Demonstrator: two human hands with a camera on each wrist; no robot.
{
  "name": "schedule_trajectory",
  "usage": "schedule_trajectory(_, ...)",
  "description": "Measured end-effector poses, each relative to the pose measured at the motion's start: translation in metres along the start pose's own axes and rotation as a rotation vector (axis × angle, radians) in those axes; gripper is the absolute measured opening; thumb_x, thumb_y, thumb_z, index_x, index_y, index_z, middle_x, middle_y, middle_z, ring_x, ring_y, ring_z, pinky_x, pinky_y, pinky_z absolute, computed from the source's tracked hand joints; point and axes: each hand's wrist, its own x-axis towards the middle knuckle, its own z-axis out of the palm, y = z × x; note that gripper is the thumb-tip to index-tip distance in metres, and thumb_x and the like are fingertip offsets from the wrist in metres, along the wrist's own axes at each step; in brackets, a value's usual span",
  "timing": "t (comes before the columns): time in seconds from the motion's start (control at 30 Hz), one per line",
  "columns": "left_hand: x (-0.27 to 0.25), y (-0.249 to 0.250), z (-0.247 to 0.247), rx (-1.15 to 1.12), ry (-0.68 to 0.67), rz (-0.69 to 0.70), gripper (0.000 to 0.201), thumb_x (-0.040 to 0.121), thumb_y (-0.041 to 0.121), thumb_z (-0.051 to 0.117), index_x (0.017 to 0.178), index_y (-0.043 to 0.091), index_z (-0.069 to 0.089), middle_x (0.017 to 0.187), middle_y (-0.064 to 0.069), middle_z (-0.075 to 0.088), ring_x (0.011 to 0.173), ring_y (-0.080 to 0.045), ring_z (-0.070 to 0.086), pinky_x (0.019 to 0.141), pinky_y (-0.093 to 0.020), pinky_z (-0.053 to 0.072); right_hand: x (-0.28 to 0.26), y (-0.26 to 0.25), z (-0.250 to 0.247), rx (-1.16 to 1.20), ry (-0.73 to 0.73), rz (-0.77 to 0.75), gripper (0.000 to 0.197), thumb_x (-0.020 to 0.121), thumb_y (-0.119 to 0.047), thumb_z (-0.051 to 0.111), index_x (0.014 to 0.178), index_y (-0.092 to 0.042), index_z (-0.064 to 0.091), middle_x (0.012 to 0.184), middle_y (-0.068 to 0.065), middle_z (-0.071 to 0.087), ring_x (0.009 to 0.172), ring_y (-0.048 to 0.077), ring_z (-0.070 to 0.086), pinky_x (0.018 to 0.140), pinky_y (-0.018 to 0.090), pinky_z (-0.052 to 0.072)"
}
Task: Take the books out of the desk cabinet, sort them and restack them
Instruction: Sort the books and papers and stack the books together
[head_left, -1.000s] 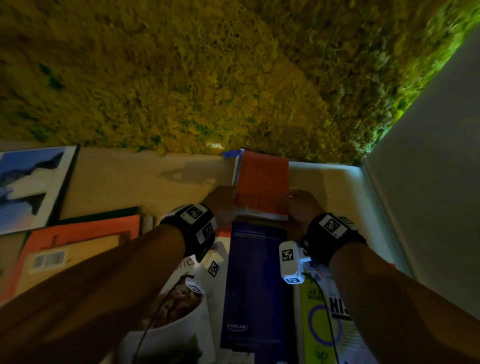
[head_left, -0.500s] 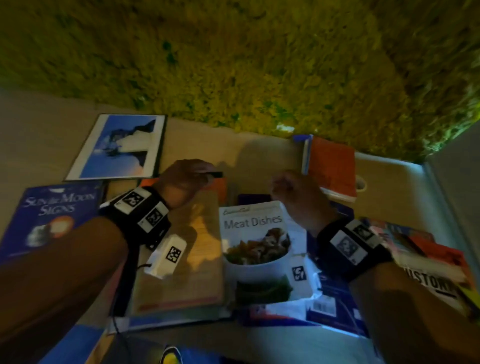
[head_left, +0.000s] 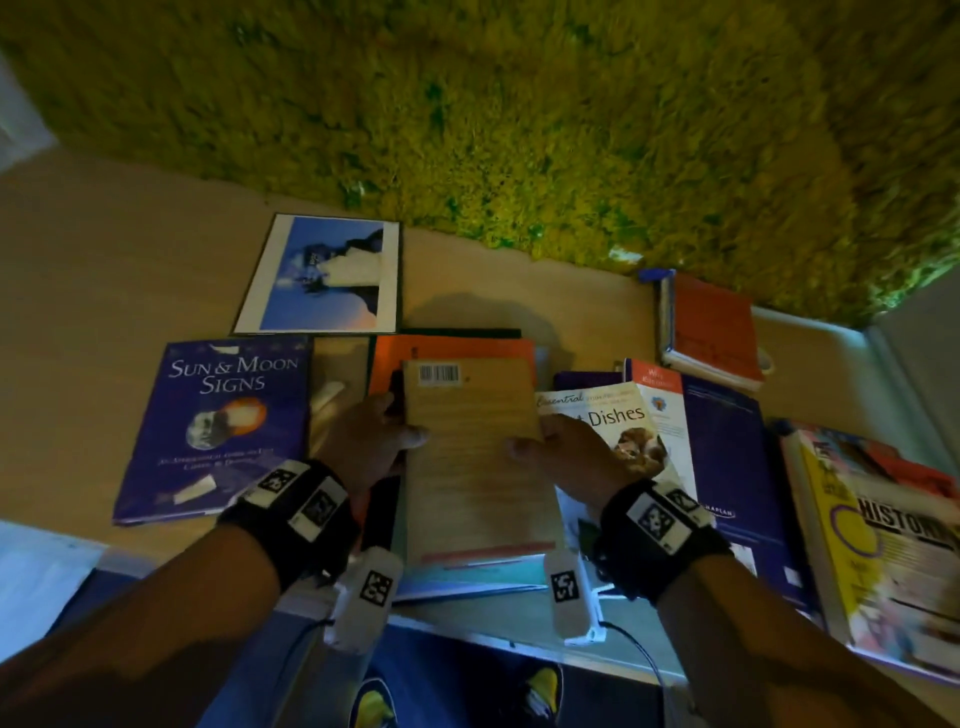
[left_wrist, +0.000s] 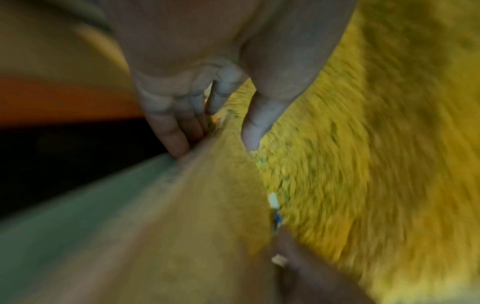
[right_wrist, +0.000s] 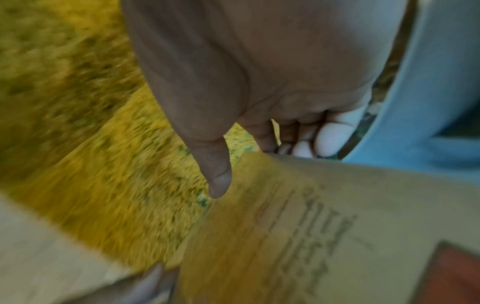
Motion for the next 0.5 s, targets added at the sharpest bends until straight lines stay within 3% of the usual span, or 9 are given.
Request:
schedule_trajectory(0.07,0.000,0.000,-0.001,-0.144,0.014,-0.065,0.022,0.087,0.001,0.067,0.092,0.022,0.063,0.099,-0.005,0.072,0.104,-0.027,0.066,0.093,-0.044,0.053,-0.006,-0.004,0.000,0.102,0.011,0.033,0.027,0.092,-0.024,0.074,0.117,-0.016,0.073,0.116,0.004,0.076,0.109,0.023,0.071,0.087,0.030,0.054)
schedule_trajectory(0.1,-0.001,0.000,-0.002,-0.173,0.013,-0.061,0.021,0.087,0.002,0.067,0.094,0.022,0.066,0.102,-0.004,0.073,0.106,-0.026,0.066,0.094,-0.042,0.051,-0.009,-0.006,-0.001,0.148,0.002,0.054,0.017,0.094,-0.019,0.072,0.110,-0.017,0.074,0.112,0.003,0.076,0.104,0.020,0.071,0.080,0.027,0.051)
schedule_trajectory(0.17,-0.006,0.002,-0.003,-0.201,-0.012,-0.018,0.027,0.088,0.003,0.066,0.107,0.021,0.070,0.109,-0.007,0.074,0.109,-0.025,0.066,0.092,-0.039,0.051,-0.015,-0.007,-0.004,0.221,-0.024,0.086,0.006,0.095,-0.017,0.069,0.099,-0.021,0.072,0.104,0.001,0.075,0.092,0.013,0.068,0.070,0.023,0.046)
schedule_trajectory(0.23,-0.007,0.000,-0.001,-0.202,-0.024,0.044,0.040,0.087,0.004,0.067,0.123,0.021,0.064,0.113,-0.008,0.073,0.109,-0.025,0.066,0.094,-0.041,0.050,-0.018,-0.007,-0.006,0.276,-0.030,0.093,0.006,0.096,-0.017,0.068,0.097,-0.022,0.071,0.099,-0.002,0.074,0.089,0.012,0.066,0.068,0.022,0.044)
schedule_trajectory(0.37,-0.003,0.003,0.009,-0.105,-0.070,0.163,0.082,0.071,0.015,0.078,0.145,0.024,0.045,0.132,-0.005,0.064,0.119,-0.026,0.061,0.084,-0.036,0.053,-0.021,-0.008,-0.010,0.310,-0.073,0.094,0.009,0.097,-0.014,0.066,0.105,-0.019,0.068,0.101,-0.005,0.071,0.089,0.007,0.064,0.066,0.017,0.045)
schedule_trajectory(0.43,-0.004,0.013,0.013,-0.152,-0.086,0.177,0.069,0.079,0.007,0.073,0.140,0.027,0.050,0.127,-0.004,0.067,0.116,-0.027,0.064,0.084,-0.041,0.054,-0.023,-0.010,-0.012,0.312,-0.087,0.082,0.012,0.097,-0.015,0.066,0.109,-0.019,0.066,0.105,-0.005,0.071,0.095,0.011,0.064,0.072,0.019,0.049)
schedule_trajectory(0.5,-0.006,0.029,0.017,-0.216,-0.080,0.199,0.060,0.081,-0.002,0.068,0.131,0.030,0.058,0.119,-0.004,0.072,0.111,-0.031,0.066,0.091,-0.053,0.053,-0.024,-0.015,-0.015,0.285,-0.028,0.053,0.030,0.096,-0.022,0.068,0.125,-0.018,0.061,0.119,0.000,0.068,0.111,0.023,0.063,0.086,0.031,0.050)
